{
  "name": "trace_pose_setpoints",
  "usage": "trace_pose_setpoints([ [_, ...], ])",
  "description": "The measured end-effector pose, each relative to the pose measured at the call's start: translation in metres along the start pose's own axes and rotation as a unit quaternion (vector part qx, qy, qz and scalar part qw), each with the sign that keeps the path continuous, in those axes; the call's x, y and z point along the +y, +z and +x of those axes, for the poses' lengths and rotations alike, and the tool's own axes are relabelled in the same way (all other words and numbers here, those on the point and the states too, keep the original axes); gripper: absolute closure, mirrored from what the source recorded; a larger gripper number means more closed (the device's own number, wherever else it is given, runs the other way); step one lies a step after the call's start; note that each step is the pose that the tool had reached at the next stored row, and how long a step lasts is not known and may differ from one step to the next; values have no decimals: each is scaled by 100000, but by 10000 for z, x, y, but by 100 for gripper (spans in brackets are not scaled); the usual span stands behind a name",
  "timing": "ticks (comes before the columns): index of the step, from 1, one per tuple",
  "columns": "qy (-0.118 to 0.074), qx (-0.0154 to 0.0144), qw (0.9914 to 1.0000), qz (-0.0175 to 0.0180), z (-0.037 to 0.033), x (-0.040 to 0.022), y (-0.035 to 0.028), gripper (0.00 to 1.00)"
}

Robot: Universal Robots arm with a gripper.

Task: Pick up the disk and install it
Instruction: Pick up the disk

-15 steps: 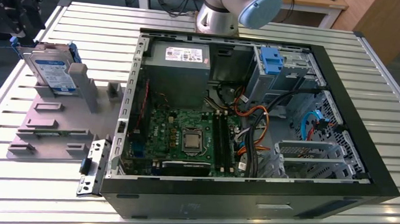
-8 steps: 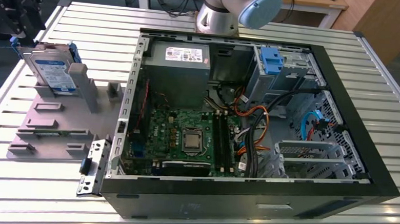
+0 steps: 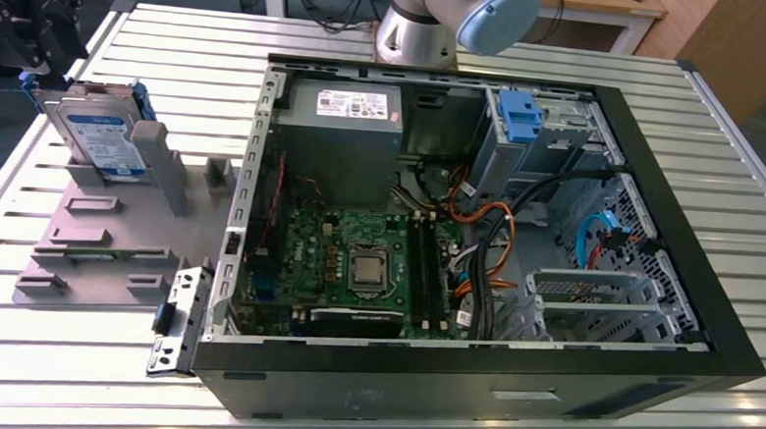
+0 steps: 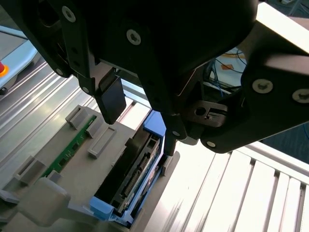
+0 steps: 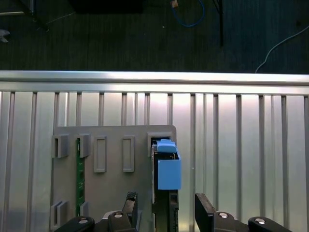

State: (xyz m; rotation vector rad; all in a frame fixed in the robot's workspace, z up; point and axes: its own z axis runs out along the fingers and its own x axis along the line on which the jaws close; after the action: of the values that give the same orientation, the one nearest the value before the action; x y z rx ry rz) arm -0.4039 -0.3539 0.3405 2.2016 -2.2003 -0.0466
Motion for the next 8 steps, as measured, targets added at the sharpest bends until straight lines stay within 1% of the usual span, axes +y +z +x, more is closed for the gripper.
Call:
trace_pose_setpoints([
  [8,0,3,100000,-2,0,-1,17,41],
])
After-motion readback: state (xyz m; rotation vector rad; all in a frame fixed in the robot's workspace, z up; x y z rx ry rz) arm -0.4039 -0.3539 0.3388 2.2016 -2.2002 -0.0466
